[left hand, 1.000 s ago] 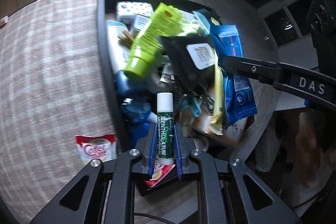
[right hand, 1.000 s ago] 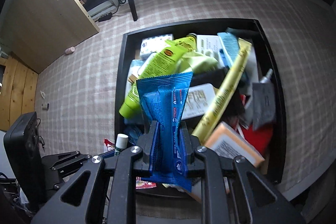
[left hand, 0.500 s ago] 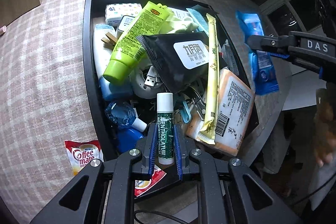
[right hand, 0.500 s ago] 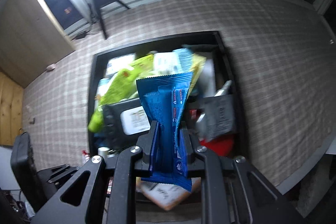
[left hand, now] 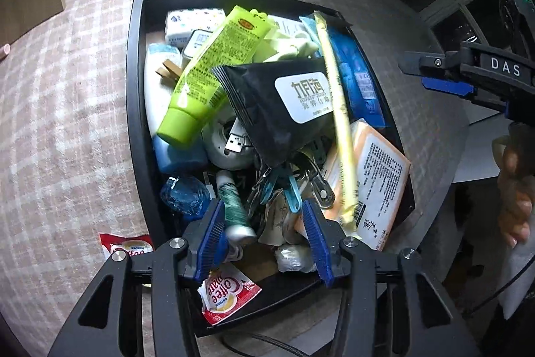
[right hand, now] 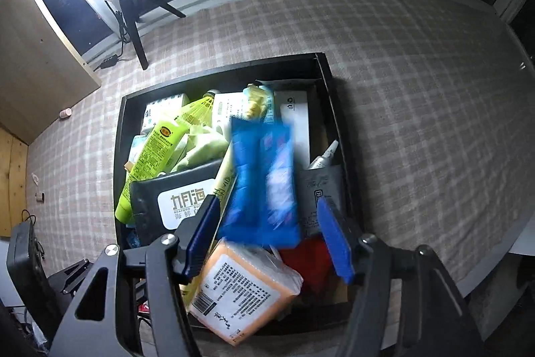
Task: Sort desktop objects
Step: 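Move both tools back toward the items left on the carpet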
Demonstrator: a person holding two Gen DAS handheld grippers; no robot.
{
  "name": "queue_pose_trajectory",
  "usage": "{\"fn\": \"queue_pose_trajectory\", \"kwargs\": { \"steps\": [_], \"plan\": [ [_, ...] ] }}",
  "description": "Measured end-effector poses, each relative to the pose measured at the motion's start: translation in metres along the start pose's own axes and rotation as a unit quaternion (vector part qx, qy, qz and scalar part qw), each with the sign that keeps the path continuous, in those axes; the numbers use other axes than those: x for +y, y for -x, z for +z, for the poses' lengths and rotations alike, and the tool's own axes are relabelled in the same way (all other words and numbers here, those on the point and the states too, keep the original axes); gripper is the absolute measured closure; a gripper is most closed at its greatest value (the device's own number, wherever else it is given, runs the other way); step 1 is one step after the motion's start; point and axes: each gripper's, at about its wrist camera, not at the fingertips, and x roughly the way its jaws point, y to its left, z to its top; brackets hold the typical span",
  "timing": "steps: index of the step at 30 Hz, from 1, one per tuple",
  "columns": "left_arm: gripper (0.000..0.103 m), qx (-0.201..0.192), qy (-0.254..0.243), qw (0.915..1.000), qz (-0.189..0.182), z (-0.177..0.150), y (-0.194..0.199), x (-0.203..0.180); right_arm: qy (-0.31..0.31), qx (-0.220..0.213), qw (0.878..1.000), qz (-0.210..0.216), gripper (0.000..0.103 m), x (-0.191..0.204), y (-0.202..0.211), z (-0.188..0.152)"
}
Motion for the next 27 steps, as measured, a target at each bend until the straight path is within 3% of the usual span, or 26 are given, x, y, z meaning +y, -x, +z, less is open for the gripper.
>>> {"fn": "queue_pose_trajectory", "kwargs": {
  "steps": [12,21,27],
  "plan": [
    [0.058,-0.014,0.013,0.9998,0.008,-0.004,0.026,0.025,0.006,-0.020,0.999,0.024,0.043,0.014,0.012,0.001],
    [0.059,-0.046,0.070,0.9960,0.031,0.004,0.055,0.098,0.058,-0.029,0.997,0.048,0.043,0.086,0.011,0.008],
    [0.059,-0.072,0.133,0.9870,0.054,-0.001,0.088,0.168,0.114,-0.030,0.991,0.069,0.043,0.152,0.005,0.017]
  ]
}}
